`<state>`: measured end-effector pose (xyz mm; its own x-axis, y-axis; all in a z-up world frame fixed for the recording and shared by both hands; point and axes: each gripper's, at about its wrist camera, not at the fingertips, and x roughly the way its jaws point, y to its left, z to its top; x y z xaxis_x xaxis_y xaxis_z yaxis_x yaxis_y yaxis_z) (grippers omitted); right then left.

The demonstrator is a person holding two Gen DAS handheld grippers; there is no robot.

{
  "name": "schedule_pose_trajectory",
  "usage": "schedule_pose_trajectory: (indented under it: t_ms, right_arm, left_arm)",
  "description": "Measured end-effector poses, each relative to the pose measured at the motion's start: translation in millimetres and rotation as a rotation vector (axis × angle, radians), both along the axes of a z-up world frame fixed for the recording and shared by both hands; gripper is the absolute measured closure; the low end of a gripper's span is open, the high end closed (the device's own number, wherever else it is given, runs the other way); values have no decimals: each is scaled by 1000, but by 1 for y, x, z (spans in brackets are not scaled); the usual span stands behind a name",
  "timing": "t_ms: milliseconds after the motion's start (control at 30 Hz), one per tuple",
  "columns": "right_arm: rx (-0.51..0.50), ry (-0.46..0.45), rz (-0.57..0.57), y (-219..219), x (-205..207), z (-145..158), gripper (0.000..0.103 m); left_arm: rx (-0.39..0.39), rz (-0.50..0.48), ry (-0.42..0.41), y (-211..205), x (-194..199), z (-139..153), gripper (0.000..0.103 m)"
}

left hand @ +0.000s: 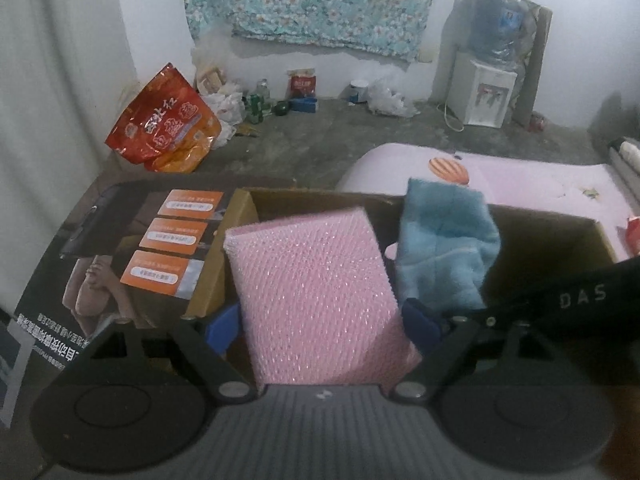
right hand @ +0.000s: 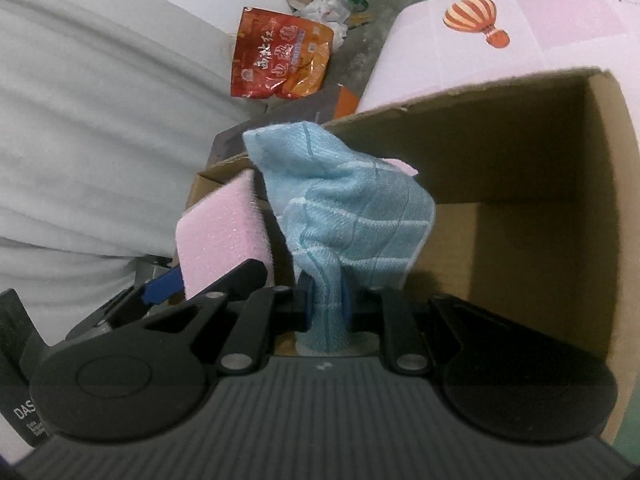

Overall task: Organize soft objects
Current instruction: 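Carry the pink pad with the left tool into the box while the right tool carries the towel in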

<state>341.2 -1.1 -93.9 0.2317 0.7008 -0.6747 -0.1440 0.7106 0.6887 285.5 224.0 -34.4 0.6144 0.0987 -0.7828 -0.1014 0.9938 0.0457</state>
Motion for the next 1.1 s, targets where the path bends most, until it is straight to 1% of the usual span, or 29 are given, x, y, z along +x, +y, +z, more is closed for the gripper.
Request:
schedule_pose_trajectory:
  t_ms: [100, 233, 333, 467, 600, 667, 733, 767, 800, 833, 867, 933, 1000, 1033, 1067, 1100]
  right_arm:
    - [0, 5, 0, 0, 2, -1, 88]
    - [6, 19, 5, 1, 5, -6, 88]
    - [8, 32, 10, 1, 2, -8, 88]
    - [3, 58, -4, 3, 3, -13, 88]
    - [20, 110, -20, 10, 6, -22, 88]
    - [69, 148, -9, 16, 7, -27, 88]
    - [151, 187, 14, 23, 5, -31, 87]
    - [176, 197, 31, 25, 4, -32, 87]
    - [170, 196, 44, 28, 3, -33, 87]
    - [137, 181, 50, 29, 2, -32, 87]
    - [96, 166, 50, 30, 2, -31, 87]
    - [-19, 143, 30, 29, 3, -28, 85]
    - [-102, 123, 19, 28, 3, -24, 77]
    - [-124, 115, 18, 28, 3, -23, 74]
    - [-142, 109, 20, 29, 2, -20, 66]
    - [-170, 101, 19, 31, 2, -17, 54]
  left_arm:
    - [-4, 1, 18, 2, 2, 0, 15]
    - [-43, 15, 37, 9, 2, 2, 12]
    - [-58, 17, 19, 12, -4, 8, 12]
    - [-57, 31, -24, 15, -14, 19, 12]
    - [-62, 43, -46, 16, -24, 27, 12]
    - [-61, 45, -61, 16, -30, 32, 12]
    - [-65, 56, -75, 17, -36, 35, 12]
    - [-70, 62, -78, 19, -38, 37, 12]
    - [-75, 69, -81, 20, -40, 38, 12]
    - [-77, 75, -81, 22, -41, 39, 12]
    - [-74, 78, -79, 22, -42, 39, 12]
    - [-63, 85, -76, 23, -44, 39, 12]
    - [-63, 91, -76, 24, -46, 39, 12]
    - [-66, 94, -77, 25, -46, 39, 12]
    - [-69, 96, -77, 25, -47, 39, 12]
    - [-71, 98, -77, 25, -48, 39, 12]
